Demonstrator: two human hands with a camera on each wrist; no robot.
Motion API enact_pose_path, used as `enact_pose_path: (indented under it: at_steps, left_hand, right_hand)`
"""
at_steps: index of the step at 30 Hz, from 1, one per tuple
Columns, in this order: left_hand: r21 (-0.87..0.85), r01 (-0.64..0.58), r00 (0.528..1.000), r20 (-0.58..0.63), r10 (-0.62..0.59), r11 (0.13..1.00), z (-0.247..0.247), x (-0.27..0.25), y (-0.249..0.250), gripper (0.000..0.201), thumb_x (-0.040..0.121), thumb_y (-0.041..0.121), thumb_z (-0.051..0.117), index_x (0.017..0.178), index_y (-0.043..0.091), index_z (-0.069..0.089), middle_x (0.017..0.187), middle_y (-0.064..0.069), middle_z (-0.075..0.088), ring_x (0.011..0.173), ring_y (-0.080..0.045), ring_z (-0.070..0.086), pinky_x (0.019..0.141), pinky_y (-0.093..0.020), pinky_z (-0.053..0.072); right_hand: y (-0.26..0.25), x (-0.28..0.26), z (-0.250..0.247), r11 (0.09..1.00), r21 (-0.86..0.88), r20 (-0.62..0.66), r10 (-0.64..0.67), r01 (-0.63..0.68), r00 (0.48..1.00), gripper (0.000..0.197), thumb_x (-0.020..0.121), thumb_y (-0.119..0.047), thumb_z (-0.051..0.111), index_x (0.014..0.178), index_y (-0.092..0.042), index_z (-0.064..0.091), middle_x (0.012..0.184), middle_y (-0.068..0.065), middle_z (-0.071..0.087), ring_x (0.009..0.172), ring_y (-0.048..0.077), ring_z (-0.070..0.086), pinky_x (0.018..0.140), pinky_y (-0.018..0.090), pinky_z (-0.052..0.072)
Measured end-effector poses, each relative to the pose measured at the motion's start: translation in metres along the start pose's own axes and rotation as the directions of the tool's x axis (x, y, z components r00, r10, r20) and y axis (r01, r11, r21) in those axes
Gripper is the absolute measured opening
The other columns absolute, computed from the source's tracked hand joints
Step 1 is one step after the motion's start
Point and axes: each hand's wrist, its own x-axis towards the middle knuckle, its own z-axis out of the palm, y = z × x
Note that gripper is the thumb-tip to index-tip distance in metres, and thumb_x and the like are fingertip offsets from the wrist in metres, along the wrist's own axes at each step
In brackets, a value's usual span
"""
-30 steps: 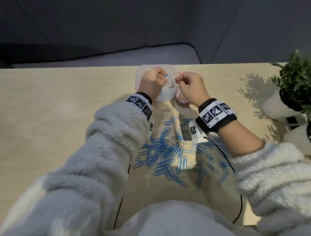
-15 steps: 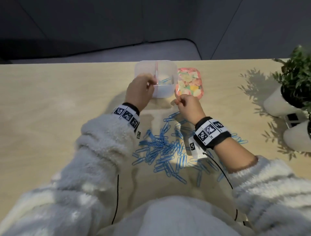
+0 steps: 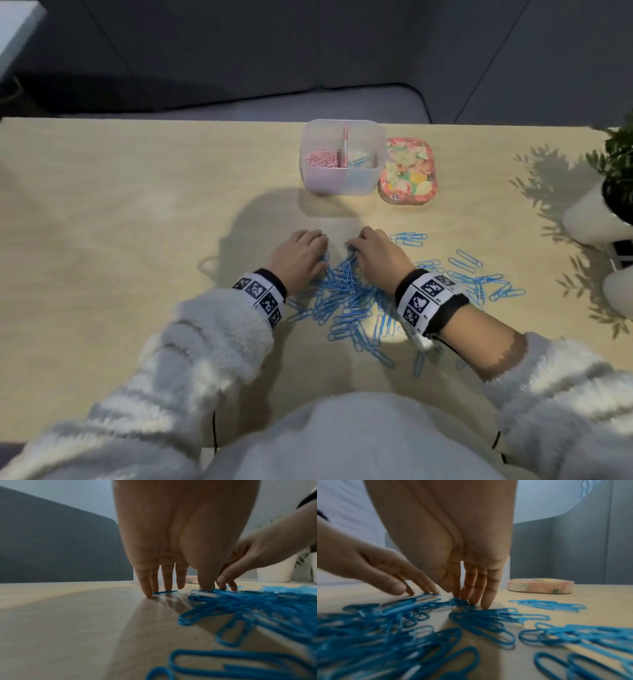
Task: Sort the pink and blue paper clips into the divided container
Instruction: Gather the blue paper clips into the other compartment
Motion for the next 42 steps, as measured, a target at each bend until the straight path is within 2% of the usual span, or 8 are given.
enact_pose_path:
  at_steps: [4,8,15,27,30,34,38,42]
  left_hand:
    - [-0.242,0.116,0.993,0.037,-0.111,0.963,-0.008,-0.015,-0.003,0.067,0.086,0.039,0.058,0.14,0.01,0.031,0.141,-0.01,0.039,0.127,-0.026,0.038,0.107,-0.034,0.029]
    - [-0.164,0.141,0.984,0.131,-0.121,0.976,-0.013,-0.014,-0.003,0.091,0.069,0.045,0.075,0.141,0.01,0.03,0.136,-0.01,0.038,0.121,-0.029,0.038,0.104,-0.039,0.036]
    - [-0.213,0.13,0.989,0.097,-0.111,0.969,-0.008,-0.007,0.013,0.039,0.08,0.014,0.066,0.117,0.007,0.054,0.119,-0.014,0.049,0.106,-0.031,0.051,0.09,-0.036,0.042]
    - [-0.239,0.134,0.991,0.029,-0.131,0.962,-0.003,-0.017,0.009,0.024,0.087,0.016,0.059,0.109,0.011,0.063,0.108,-0.01,0.062,0.101,-0.027,0.056,0.083,-0.033,0.041]
    - [-0.265,0.143,0.989,0.007,-0.146,0.953,-0.004,-0.018,0.007,0.022,0.087,0.016,0.058,0.108,0.011,0.064,0.107,-0.01,0.065,0.101,-0.026,0.058,0.083,-0.031,0.042]
    - [-0.316,0.149,0.985,-0.032,-0.168,0.937,-0.007,-0.014,0.005,0.02,0.087,0.016,0.06,0.106,0.01,0.065,0.104,-0.009,0.068,0.097,-0.025,0.061,0.076,-0.023,0.039]
    - [-0.348,0.14,0.985,-0.048,-0.167,0.927,-0.014,-0.01,0.003,0.019,0.086,0.012,0.06,0.104,0.009,0.065,0.103,-0.009,0.069,0.096,-0.023,0.062,0.075,-0.018,0.036]
    - [-0.429,0.1,0.985,-0.087,-0.151,0.898,-0.032,0.002,0.009,0.017,0.084,0.01,0.063,0.1,0.007,0.066,0.098,-0.009,0.071,0.091,-0.021,0.064,0.074,-0.015,0.037]
  right_hand:
    - [0.01,0.002,-0.011,0.979,0.186,-0.02,0.083,-0.078,0.996,0.031,0.093,-0.029,0.047,0.096,-0.005,0.065,0.1,0.017,0.056,0.1,0.035,0.052,0.084,0.041,0.047]
    - [0.002,0.0,-0.016,0.995,0.04,0.142,0.09,-0.096,0.986,0.056,0.07,-0.06,0.067,0.092,-0.01,0.056,0.104,0.012,0.048,0.103,0.029,0.045,0.083,0.037,0.043]
    - [-0.021,-0.01,-0.001,0.998,0.053,0.089,0.03,-0.035,0.996,0.043,0.078,-0.024,0.07,0.118,-0.013,0.059,0.115,0.011,0.051,0.112,0.029,0.045,0.091,0.039,0.044]
    - [-0.002,-0.004,-0.023,0.89,0.447,0.067,0.069,-0.092,0.995,0.004,0.076,-0.004,0.068,0.08,-0.005,0.068,0.073,0.008,0.06,0.06,0.014,0.051,0.057,0.019,0.04]
    - [0.004,0.005,-0.051,0.783,0.61,0.071,0.104,-0.126,0.992,0.013,0.08,0.002,0.065,0.074,-0.008,0.062,0.066,0.015,0.057,0.046,0.011,0.052,0.049,0.024,0.047]
    - [0.018,0.043,-0.096,0.737,0.669,-0.153,0.265,-0.097,0.952,0.035,0.08,0.008,0.061,0.057,-0.015,0.049,0.044,-0.008,0.051,0.032,-0.003,0.046,0.037,0.012,0.041]
    - [0.018,0.078,-0.121,0.799,0.588,-0.318,0.369,-0.123,0.874,0.012,0.078,0.001,0.061,0.07,-0.008,0.063,0.057,-0.006,0.053,0.051,0.005,0.055,0.062,0.03,0.049]
    - [0.011,0.094,-0.121,0.872,0.452,-0.301,0.347,-0.188,0.888,0.013,0.078,-0.007,0.064,0.084,0.004,0.067,0.082,0.01,0.064,0.078,0.015,0.053,0.068,0.023,0.04]
